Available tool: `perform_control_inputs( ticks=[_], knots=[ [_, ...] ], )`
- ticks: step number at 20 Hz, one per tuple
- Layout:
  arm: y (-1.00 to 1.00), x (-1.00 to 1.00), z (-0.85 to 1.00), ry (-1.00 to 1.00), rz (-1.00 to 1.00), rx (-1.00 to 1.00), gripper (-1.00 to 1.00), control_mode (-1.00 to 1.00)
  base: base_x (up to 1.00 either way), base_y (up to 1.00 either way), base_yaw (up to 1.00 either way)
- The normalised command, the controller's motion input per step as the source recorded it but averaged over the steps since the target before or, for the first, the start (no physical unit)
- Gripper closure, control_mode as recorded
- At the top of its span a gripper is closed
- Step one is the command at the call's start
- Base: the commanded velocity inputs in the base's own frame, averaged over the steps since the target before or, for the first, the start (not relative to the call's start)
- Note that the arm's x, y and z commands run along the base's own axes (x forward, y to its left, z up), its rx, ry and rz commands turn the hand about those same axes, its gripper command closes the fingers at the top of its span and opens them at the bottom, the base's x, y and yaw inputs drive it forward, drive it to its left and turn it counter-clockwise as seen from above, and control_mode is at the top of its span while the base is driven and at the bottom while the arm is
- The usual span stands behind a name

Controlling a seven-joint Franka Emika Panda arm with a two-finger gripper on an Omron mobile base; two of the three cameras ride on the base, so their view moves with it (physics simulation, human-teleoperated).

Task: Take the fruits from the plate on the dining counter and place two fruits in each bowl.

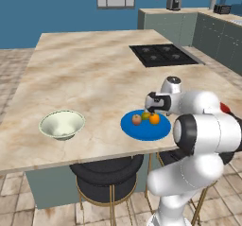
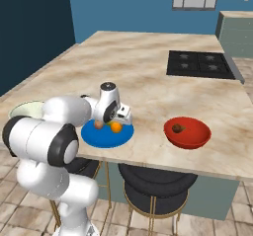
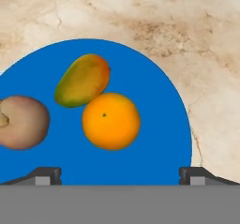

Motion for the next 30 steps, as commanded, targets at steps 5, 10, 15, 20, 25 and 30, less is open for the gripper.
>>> perform_control_inputs(
  ticks=[5,10,15,20,25,30],
  knots=[
    [0.0,0.26,0.0,0.13,0.0,0.0,-1.0,-1.0,0.0,0.0,0.0],
    [0.05,0.04,-0.16,0.06,0.0,0.0,-1.0,-1.0,0.0,0.0,0.0],
    [0.07,0.0,-0.3,0.01,0.0,0.0,-1.0,-1.0,0.0,0.0,0.0],
    [0.06,0.12,-0.26,0.0,0.0,0.0,-1.0,-1.0,0.0,0.0,0.0],
    [0.0,0.21,-0.11,0.0,0.0,0.0,-1.0,-1.0,0.0,0.0,0.0],
    [0.0,0.02,-0.14,0.0,0.0,0.0,-1.0,-1.0,0.0,0.0,0.0]
  ],
)
